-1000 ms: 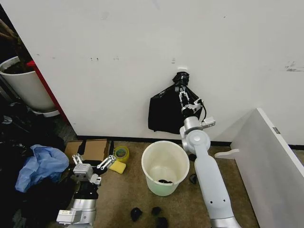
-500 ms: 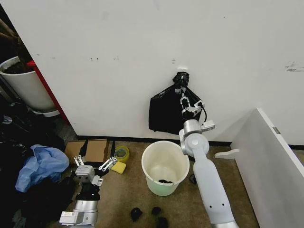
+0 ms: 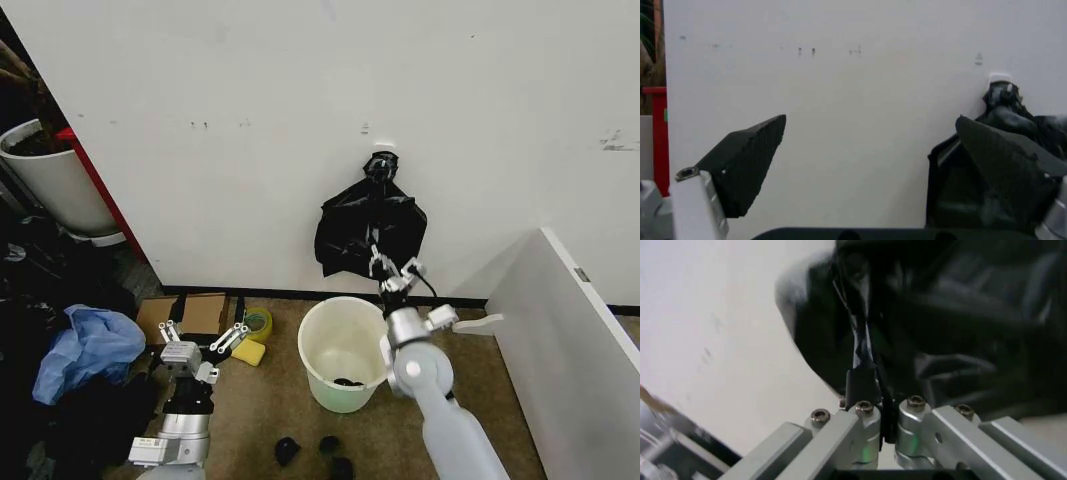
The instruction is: Place the garbage bag over the trash bin.
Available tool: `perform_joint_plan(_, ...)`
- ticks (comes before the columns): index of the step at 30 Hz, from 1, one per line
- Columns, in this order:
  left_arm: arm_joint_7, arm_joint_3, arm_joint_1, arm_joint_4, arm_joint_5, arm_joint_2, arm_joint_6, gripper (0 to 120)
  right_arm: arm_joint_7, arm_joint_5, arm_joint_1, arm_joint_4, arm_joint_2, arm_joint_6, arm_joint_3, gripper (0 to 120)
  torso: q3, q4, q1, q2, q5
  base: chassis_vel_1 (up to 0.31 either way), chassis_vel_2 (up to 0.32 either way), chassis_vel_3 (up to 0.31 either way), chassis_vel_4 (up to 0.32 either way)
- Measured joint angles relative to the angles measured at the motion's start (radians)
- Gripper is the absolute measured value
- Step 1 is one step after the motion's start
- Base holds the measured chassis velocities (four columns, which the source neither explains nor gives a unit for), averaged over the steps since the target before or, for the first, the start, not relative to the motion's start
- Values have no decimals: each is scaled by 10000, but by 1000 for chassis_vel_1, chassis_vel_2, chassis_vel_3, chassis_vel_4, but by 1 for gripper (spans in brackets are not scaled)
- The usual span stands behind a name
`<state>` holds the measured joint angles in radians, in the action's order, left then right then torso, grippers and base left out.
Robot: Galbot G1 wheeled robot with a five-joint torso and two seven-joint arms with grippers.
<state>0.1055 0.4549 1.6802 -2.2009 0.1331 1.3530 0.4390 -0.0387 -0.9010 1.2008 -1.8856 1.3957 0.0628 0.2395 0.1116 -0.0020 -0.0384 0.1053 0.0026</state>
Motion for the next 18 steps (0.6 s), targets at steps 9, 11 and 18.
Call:
perform_joint_plan(9, -9, 20, -502, -37, 329, -76, -239, 100, 22, 1171, 1406, -707, -668, 125, -228, 0, 0, -1, 0, 0, 0, 0, 0, 0, 0)
perform_joint_plan(11, -16, 5, -531, -59, 344, -86, -254, 100, 123, 1531, 1632, -725, -810, 180, -244, 0, 1, -1, 0, 0, 1, 0, 0, 0, 0)
perform_joint_plan(18, -37, -9, -658, -98, 412, -141, -287, 100, 1446, 3101, 2097, -347, -1246, 669, -50, 0, 1, 0, 0, 0, 0, 0, 0, 0, 0)
